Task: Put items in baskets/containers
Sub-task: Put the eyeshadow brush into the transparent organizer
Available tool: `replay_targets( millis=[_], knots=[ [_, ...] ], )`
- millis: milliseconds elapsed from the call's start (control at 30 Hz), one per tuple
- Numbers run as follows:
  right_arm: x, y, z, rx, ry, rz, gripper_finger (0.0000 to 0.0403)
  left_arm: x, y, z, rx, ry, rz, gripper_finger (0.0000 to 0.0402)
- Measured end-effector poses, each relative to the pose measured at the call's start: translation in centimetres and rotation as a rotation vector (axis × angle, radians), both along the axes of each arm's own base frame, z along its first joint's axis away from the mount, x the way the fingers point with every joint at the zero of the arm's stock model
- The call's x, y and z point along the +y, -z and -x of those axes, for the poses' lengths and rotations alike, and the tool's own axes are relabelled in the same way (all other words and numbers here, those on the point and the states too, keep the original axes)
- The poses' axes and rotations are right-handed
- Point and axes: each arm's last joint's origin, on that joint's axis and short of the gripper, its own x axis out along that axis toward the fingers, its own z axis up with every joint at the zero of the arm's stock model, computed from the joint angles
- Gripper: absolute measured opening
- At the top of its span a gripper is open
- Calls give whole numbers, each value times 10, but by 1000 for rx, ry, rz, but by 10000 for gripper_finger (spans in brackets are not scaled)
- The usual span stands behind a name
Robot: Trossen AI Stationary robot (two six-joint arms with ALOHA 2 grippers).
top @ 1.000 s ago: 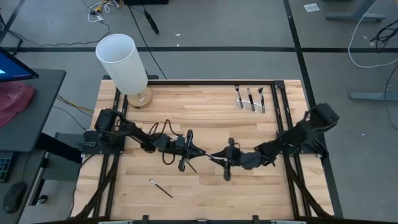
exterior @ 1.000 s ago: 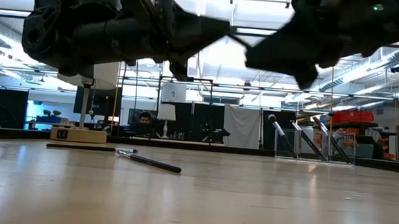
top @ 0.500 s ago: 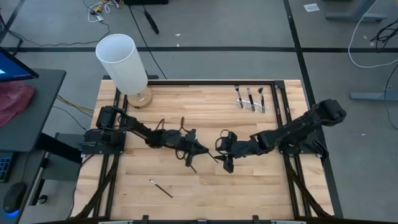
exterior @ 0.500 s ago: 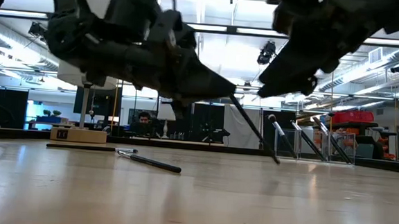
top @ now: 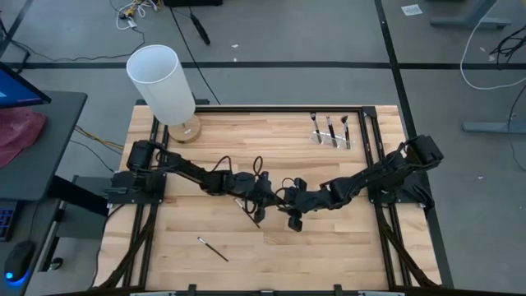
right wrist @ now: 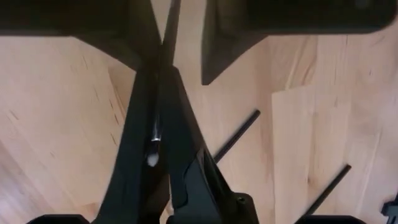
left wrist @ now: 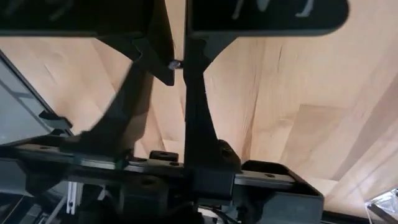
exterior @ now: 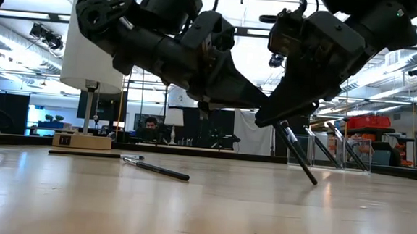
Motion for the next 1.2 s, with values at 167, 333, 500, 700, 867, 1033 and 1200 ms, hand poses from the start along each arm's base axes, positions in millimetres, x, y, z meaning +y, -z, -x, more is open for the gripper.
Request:
replay_targets(
  millis=[167, 333, 500, 700, 867, 1033, 1200],
  knots=[
    [0, 1, 1, 11, -8, -5, 36, 0, 0, 0, 4, 1, 2, 21],
    [4, 1, 2, -4, 19, 8, 17, 0, -7, 2, 5, 4, -9, 42],
    [8, 7, 11, -9, 98, 44, 10, 4, -41, 17, 33, -2, -126, 104],
    [2, -4, 24, -111, 241, 106, 10, 12, -51, 44, 210, -142, -271, 167],
    [-18, -22, 44, -206, 345, 211, 10, 11, -21, 66, 189, -175, -216, 192],
    [-61, -43, 60, -352, 480, 313, 10, 5, -6, 89, 3, -225, -100, 196],
    [-116, -57, 77, -495, 666, 430, 10, -2, -7, 103, -156, -238, -61, 197]
  ],
)
